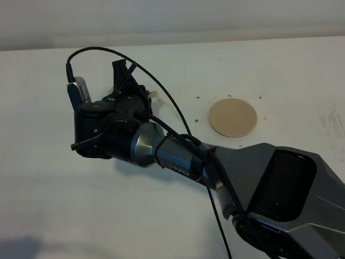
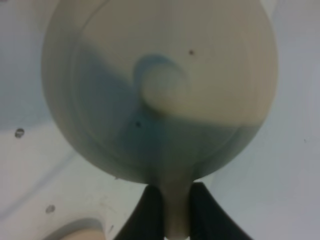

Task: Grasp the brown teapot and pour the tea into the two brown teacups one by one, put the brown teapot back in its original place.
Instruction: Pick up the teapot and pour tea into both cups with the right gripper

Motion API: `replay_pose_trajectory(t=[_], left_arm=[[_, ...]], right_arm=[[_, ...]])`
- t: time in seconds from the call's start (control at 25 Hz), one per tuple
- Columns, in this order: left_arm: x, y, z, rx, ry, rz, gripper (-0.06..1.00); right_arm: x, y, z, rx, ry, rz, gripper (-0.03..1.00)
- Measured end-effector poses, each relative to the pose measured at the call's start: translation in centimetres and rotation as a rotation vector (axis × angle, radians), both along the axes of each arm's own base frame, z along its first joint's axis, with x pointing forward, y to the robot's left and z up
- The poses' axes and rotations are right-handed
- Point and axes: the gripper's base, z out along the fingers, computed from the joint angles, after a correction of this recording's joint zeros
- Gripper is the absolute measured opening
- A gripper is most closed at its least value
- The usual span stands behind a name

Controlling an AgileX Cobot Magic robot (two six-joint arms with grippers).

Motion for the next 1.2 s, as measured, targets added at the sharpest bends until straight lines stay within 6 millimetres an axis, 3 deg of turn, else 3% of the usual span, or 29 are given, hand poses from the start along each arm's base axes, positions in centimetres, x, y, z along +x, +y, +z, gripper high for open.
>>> replay_pose_trajectory(t=[1.2], left_arm=[[0.00, 0.00, 0.00, 0.000, 0.000, 0.000, 0.52]], right_arm=[[-0.01, 0.47, -0.23, -0.084, -0.082, 0.052, 0.13]])
